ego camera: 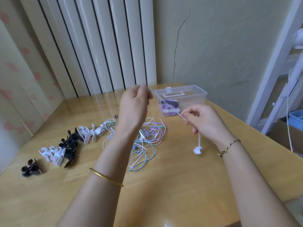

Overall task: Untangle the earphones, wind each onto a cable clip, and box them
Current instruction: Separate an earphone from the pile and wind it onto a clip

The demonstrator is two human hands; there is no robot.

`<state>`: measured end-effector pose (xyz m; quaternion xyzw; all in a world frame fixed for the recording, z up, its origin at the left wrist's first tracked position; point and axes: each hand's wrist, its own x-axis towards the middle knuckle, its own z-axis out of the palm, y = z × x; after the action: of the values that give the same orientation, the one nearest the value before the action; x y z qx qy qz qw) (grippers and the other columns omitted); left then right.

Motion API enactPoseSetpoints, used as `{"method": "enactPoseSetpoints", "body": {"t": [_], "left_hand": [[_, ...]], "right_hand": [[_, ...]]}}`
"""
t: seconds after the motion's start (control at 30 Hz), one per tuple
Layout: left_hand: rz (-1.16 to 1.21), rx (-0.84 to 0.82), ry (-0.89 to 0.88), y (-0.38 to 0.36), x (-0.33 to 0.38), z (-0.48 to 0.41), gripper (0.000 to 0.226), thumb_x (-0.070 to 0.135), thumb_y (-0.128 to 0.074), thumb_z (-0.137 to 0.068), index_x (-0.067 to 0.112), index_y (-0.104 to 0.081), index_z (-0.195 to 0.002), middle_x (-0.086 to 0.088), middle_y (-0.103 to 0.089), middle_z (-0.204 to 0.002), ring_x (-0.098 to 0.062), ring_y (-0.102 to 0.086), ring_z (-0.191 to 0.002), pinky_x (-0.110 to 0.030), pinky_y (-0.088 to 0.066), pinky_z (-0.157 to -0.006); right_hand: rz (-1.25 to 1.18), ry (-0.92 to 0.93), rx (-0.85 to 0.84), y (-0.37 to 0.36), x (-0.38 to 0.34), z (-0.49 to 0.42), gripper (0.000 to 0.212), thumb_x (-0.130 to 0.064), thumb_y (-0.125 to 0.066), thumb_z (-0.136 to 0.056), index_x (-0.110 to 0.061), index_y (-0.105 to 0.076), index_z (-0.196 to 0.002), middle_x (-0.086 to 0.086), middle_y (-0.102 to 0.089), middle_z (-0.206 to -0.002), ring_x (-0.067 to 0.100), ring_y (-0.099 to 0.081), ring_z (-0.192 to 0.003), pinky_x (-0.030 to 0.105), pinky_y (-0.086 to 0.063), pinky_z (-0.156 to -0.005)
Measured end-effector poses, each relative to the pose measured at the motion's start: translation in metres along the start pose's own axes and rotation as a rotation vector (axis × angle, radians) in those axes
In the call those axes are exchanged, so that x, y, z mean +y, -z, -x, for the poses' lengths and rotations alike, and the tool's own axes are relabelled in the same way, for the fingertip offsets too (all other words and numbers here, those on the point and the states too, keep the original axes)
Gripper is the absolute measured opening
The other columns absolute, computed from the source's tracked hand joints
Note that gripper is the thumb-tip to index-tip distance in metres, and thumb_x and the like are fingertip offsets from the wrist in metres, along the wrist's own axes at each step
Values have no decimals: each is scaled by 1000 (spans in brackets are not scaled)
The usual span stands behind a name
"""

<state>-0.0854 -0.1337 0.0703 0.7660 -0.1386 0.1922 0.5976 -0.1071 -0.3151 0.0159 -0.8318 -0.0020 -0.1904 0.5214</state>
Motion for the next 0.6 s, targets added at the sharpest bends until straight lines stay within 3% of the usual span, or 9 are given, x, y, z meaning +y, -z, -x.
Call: {"method": "enactPoseSetpoints", "body": {"t": [0.13,0.2,0.27,0.37,0.43,0.5,0.57,0.6], "left_hand": [[67,129,-24,2,11,-9,33,18,-42,-95,18,-51,-63,-4,-48,-64,-15,-39,-56,-28,-32,-56],[25,68,-7,0,12,-9,32,18,-43,-93,18,-51,-62,-7,-49,-64,-16,-39,-57,-29,-31,-58],[-28,-34,25,-3,11,-5,32,19,-43,-91,17,-52,-61,-4,-52,-63,-16,-40,-56,-29,-33,-59],[-38,-164,55,-9,10,1,32,16,-43,-89,15,-51,-59,-1,-50,-59,-15,-38,-55,-28,-32,-59],[-42,-206,56,-11,10,4,32,15,-42,-90,13,-51,-59,1,-47,-56,-14,-37,-54,-25,-31,-54],[-16,-224,80,-12,10,6,32,15,-42,-92,12,-51,-61,3,-44,-52,-13,-35,-51,-23,-30,-51],[136,-270,186,-10,10,7,32,16,-42,-95,14,-52,-65,6,-44,-50,-12,-34,-49,-23,-30,-54],[272,-318,278,-10,10,7,32,19,-41,-97,16,-53,-68,7,-45,-52,-10,-36,-49,-22,-31,-56]], "right_hand": [[19,-186,-145,1,17,2,16,-10,-51,-94,-8,-65,-87,3,-55,-62,6,-33,-35,18,-32,-35],[187,-229,-206,2,22,3,19,-12,-49,-94,-4,-65,-87,6,-62,-66,13,-48,-44,24,-40,-39],[217,-156,-157,-1,20,1,24,-14,-47,-96,-2,-64,-87,8,-69,-78,25,-65,-69,27,-47,-56],[-156,-34,-84,-10,0,6,30,-30,-38,-101,-16,-65,-101,0,-72,-94,13,-66,-95,20,-46,-86],[-438,-2,-139,-14,-13,7,41,-43,-35,-98,-15,-63,-108,6,-73,-97,14,-67,-99,27,-47,-93],[-549,43,-179,-16,-22,10,40,-40,-39,-96,-7,-60,-104,11,-69,-79,23,-69,-79,33,-52,-83],[-476,97,-134,-18,-25,11,19,-20,-44,-99,-9,-56,-91,-4,-51,-57,13,-50,-48,31,-50,-61],[-408,120,-95,-21,-25,11,18,-14,-44,-99,-12,-55,-86,-12,-44,-52,7,-39,-42,29,-46,-52]]}}
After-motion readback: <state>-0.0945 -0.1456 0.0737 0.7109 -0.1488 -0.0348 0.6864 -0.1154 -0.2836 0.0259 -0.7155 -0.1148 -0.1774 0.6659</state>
